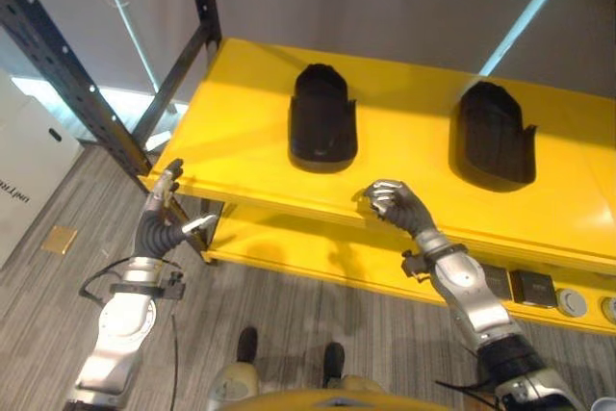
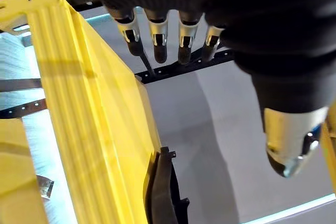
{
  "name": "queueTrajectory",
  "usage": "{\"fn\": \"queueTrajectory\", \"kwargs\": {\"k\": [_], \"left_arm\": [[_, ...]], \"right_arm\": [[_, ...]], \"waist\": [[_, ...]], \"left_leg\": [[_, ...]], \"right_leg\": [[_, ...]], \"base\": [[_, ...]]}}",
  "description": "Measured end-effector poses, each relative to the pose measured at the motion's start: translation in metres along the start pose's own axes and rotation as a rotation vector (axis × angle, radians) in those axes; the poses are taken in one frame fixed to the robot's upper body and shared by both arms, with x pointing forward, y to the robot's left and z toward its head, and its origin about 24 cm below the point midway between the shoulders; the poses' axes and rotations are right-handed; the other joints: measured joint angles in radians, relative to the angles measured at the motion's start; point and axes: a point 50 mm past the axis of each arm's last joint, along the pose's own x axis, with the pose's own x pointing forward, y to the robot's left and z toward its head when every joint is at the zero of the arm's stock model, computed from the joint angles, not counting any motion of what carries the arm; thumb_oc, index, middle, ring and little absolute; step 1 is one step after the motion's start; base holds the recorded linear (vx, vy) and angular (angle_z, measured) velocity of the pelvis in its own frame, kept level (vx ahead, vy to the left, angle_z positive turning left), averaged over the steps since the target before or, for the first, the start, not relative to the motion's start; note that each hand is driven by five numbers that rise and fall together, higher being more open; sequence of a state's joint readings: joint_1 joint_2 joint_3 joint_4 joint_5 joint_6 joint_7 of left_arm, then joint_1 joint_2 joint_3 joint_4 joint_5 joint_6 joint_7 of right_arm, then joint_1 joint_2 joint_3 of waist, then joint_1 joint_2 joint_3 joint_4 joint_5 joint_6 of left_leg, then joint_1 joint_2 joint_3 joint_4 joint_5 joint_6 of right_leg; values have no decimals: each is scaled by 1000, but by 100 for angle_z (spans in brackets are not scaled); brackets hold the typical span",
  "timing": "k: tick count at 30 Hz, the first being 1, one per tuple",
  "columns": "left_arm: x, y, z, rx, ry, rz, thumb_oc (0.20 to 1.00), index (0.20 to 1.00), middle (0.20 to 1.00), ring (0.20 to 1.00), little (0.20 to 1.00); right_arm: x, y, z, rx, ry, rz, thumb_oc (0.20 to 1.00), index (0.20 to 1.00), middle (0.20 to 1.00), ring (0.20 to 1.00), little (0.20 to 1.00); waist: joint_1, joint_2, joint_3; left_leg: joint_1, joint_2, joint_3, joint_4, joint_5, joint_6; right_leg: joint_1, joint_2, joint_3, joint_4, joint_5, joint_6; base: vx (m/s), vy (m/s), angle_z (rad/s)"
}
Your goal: Move parts from the plastic box to the shelf.
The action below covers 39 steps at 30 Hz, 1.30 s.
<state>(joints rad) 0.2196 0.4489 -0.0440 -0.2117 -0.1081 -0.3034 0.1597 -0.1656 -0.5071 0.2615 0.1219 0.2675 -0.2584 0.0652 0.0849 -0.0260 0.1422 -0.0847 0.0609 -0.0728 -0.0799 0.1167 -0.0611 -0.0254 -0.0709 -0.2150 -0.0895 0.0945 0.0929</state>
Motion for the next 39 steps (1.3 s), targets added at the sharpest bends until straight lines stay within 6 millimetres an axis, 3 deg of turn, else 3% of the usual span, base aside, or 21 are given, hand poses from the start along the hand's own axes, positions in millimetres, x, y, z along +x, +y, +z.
{"fn": "queueTrajectory", "kwargs": {"k": [5, 10, 33, 36, 39], "left_arm": [[4, -1, 0, -7, -7, -2, 1000, 1000, 1000, 1000, 1000], [7, 0, -1, -5, -7, 6, 1000, 1000, 1000, 1000, 1000], [15, -7, 3, -38, -35, 4, 1000, 1000, 1000, 1000, 1000], [17, -7, 5, -38, -45, 7, 1000, 1000, 1000, 1000, 1000], [20, -5, 7, -35, -59, 21, 1000, 1000, 1000, 1000, 1000]], "right_arm": [[34, 11, 20, -10, -85, 48, 200, 200, 200, 200, 200], [49, 10, 20, -44, -73, 41, 200, 200, 200, 200, 200], [66, 18, 25, -46, -97, 8, 200, 200, 200, 200, 200], [67, 18, 27, -44, -101, 8, 200, 200, 200, 200, 200], [52, 18, 32, -21, -134, 0, 200, 200, 200, 200, 200]], "waist": [[50, 8, 5], [79, 23, 14], [77, 45, 28], [74, 44, 29], [71, 38, 34]], "left_leg": [[-24, -1, -16, 0, 12, -3], [-72, -2, -47, 0, 25, -7], [-78, -10, -63, 0, 24, -8], [-77, -10, -60, 0, 24, -7], [-71, -12, -53, 1, 23, -6]], "right_leg": [[-14, 0, -25, 0, 1, -1], [-49, 1, -52, 0, 4, -3], [-47, -10, -70, 0, -3, 0], [-47, -9, -68, 0, -2, 0], [-45, -9, -62, 0, -1, -1]], "base": [[-23, -2, 15], [2, -6, 17], [4, 0, 2], [-10, 25, -1], [6, 36, -5]]}}
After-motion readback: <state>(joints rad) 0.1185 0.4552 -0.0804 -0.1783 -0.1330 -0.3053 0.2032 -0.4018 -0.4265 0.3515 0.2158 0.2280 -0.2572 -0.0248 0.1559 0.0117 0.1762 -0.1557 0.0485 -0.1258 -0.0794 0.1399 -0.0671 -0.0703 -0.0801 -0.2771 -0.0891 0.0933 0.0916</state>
